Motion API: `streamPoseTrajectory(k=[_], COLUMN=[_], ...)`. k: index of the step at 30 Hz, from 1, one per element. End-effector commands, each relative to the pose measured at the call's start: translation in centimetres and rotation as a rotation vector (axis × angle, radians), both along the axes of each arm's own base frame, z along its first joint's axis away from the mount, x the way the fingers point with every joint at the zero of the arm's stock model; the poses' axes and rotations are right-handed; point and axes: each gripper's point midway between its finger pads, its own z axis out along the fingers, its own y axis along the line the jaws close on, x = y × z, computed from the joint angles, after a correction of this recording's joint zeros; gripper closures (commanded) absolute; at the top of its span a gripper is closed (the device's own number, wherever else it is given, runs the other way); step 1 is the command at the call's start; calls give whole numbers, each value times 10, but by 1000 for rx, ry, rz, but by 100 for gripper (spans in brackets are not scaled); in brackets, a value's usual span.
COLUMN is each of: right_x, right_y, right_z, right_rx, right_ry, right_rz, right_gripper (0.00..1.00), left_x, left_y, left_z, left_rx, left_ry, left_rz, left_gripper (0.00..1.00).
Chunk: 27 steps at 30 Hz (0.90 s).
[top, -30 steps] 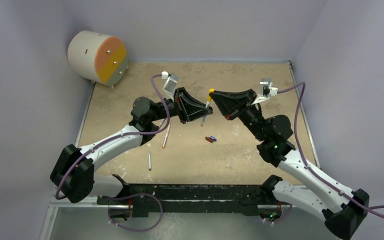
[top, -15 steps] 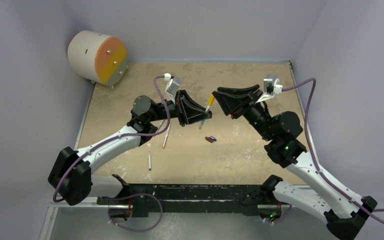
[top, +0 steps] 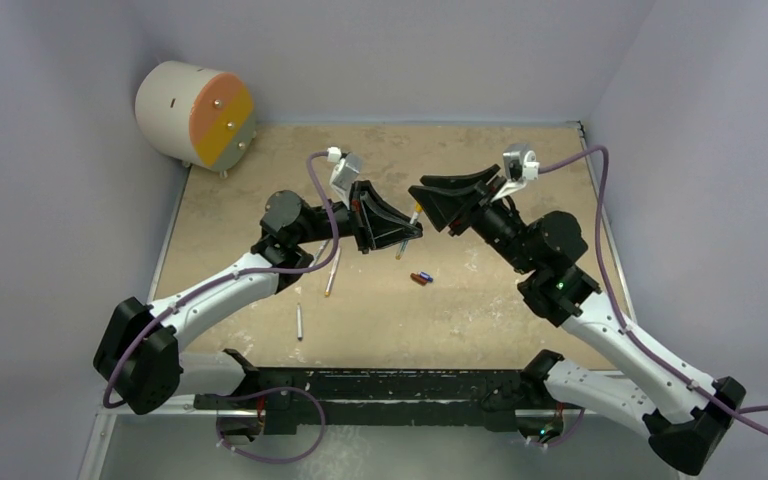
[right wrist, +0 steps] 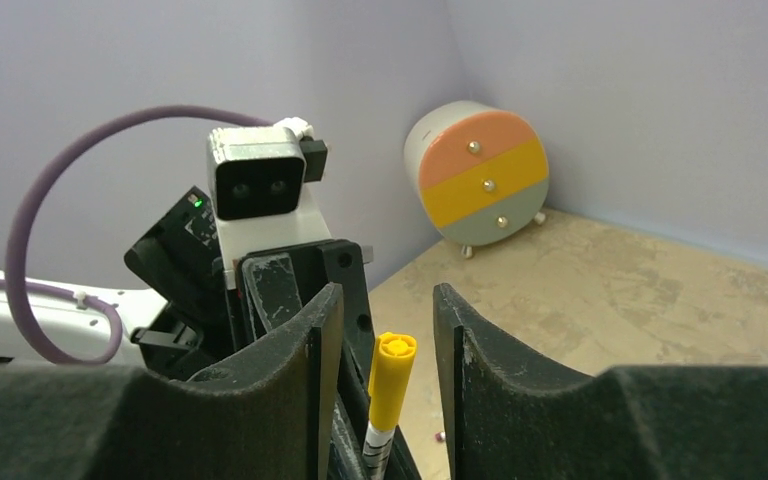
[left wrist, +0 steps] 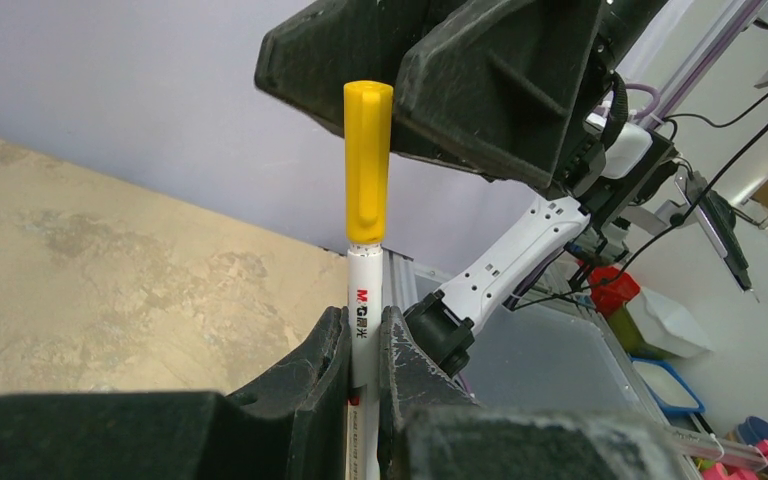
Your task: Insert the pens into the pen caps
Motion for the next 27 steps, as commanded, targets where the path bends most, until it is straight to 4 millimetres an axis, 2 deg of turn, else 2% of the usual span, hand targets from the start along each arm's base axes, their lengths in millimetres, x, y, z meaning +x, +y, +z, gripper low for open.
streamPoseTrajectory(k=[1,3,4,5,7,11,13,19,22,27], right_x=[-9,-9,-9,-9,-9,-9,-7,-12,-9,-16], right_y=[4,6,6,6,7,9,12,25,30,42], right_z=[17,15,14,13,12,6,-3,-26,-49,-100], right_rx=[23,29,29,28,26,13,-8,-81,-126,-138], right_ry=[-45,-42,-40,-38,-34,-17,19,112,174,260], right_rz=[48,55,57,60,64,71,74,148,158,239], right_gripper=[61,67,74,85,99,100,100,100,100,100], left_x=[-10,-10,-10,-11,-11,-11,-9,-7,-6,-2], left_y=[5,6,6,6,6,8,9,12,13,16], left_z=[28,29,29,29,29,34,40,67,77,92], left_rx=[-52,-54,-54,-53,-53,-65,-74,-68,-80,-112], left_ry=[-95,-99,-100,-99,-99,-113,-133,-258,-297,-317], left_rz=[-2,-1,-1,-1,-1,10,34,66,87,128], left_gripper=[100,100,100,100,100,100,100,100,100,100])
